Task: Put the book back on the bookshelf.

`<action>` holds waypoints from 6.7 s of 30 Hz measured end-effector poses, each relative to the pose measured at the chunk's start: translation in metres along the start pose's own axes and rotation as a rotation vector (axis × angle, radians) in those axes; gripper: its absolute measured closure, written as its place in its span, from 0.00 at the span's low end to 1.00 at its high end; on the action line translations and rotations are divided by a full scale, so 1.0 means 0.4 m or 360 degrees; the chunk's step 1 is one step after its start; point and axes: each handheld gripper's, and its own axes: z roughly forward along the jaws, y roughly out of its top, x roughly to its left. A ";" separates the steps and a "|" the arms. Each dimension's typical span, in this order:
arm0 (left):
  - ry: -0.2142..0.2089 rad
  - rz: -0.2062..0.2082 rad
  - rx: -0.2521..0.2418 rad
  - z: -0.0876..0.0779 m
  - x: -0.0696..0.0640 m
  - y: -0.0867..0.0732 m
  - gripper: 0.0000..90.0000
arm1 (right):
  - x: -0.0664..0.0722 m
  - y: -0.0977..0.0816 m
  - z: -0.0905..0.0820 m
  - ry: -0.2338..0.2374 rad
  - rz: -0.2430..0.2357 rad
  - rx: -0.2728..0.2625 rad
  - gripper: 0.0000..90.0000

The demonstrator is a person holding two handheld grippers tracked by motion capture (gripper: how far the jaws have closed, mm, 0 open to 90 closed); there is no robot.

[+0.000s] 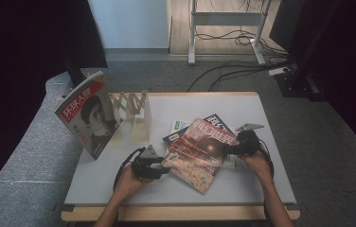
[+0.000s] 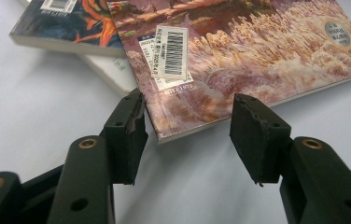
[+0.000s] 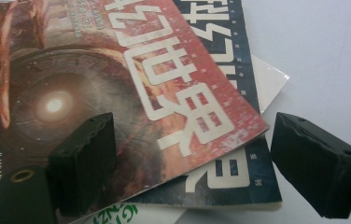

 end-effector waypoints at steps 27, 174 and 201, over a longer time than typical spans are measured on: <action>-0.0008 -0.0024 -0.0065 0.013 -0.024 0.011 0.40 | -0.021 -0.024 -0.010 0.0029 0.0045 -0.0023 0.25; 0.0098 -0.0158 -0.0145 0.087 0.013 0.026 0.08 | -0.050 0.116 -0.150 0.0174 -0.0002 -0.0222 0.90; -0.0088 -0.0019 -0.0138 0.085 0.025 0.114 0.19 | 0.041 0.179 -0.224 0.0305 -0.0195 -0.0376 0.92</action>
